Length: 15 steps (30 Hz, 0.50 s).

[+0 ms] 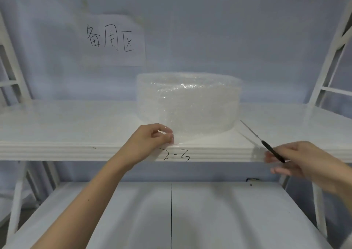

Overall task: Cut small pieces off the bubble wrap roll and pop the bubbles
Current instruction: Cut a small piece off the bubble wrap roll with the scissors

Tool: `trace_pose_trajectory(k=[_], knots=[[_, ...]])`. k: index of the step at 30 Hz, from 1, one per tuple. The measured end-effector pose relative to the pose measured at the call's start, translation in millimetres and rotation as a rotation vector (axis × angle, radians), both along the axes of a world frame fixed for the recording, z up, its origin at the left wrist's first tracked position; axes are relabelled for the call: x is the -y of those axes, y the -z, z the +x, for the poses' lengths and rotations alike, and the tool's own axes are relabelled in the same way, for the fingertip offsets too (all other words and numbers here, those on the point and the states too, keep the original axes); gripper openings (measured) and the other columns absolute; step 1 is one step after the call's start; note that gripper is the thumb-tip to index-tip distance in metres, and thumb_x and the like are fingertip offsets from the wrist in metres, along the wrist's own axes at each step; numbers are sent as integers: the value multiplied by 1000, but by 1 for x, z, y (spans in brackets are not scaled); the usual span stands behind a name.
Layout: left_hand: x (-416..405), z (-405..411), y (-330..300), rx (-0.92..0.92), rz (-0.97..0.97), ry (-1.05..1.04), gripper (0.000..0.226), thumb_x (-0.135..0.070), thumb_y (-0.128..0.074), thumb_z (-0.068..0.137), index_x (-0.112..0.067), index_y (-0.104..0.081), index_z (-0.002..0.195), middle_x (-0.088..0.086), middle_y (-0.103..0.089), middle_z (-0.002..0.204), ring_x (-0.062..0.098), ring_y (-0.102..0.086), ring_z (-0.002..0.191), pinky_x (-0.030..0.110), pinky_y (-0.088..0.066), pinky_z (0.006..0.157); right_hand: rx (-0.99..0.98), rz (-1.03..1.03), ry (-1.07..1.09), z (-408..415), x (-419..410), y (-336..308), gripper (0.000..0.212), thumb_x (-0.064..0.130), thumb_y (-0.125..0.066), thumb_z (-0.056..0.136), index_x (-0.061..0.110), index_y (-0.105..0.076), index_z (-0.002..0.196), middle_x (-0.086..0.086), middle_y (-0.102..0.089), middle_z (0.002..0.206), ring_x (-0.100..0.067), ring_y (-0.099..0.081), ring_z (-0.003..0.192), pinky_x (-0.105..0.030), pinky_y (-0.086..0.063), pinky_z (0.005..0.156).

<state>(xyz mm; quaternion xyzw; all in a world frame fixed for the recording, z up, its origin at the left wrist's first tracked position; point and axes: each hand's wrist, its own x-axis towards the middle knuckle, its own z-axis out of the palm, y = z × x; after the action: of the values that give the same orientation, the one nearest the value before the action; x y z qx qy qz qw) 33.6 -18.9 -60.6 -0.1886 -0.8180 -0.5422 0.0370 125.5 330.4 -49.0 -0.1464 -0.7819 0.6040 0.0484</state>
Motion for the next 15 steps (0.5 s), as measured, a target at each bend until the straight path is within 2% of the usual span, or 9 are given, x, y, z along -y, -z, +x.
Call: trace_pose_trajectory(k=[3,6,8,11,13,15], knots=[[1,-2,2,-23,-12,-6,8,-21,-67,91,-21,-74,93,0,-77,90,15,-70,90,12,-47,74,-1,-261,-107,20,29,26,26,16,-64,85,-6,-70,98,-17,-75,101,-22,-71,57,-21,-57,48],[2,-3,4,-25,-31,8,9,-17,-67,91,-18,-75,92,-1,-77,89,13,-71,89,7,-48,72,91,-495,-319,27,74,55,48,18,-91,59,-7,-68,93,-21,-73,107,-27,-68,53,-25,-54,43],[1,-4,4,-23,-34,14,9,-16,-66,91,-16,-75,91,-1,-77,88,12,-71,90,10,-50,75,101,-516,-416,21,100,64,33,18,-80,65,-3,-66,87,-21,-72,109,-30,-66,56,-29,-53,42],[0,-4,4,-28,-36,9,11,-16,-64,93,-14,-74,90,-1,-77,86,12,-71,91,18,-50,84,50,-506,-503,3,129,66,18,24,-66,74,7,-70,70,-19,-72,95,-27,-62,57,-32,-50,42],[-2,-3,4,-29,-15,10,11,-16,-63,94,-13,-73,89,0,-78,84,13,-72,90,21,-50,86,13,-504,-574,-8,142,68,30,37,-63,77,15,-67,56,-15,-70,87,-26,-60,59,-32,-50,44],[-2,-3,6,-31,0,-2,11,-16,-63,94,-14,-72,88,1,-78,82,14,-72,88,22,-49,85,18,-527,-656,-19,150,75,39,51,-67,73,16,-61,58,-14,-67,86,-26,-60,62,-32,-50,45]])
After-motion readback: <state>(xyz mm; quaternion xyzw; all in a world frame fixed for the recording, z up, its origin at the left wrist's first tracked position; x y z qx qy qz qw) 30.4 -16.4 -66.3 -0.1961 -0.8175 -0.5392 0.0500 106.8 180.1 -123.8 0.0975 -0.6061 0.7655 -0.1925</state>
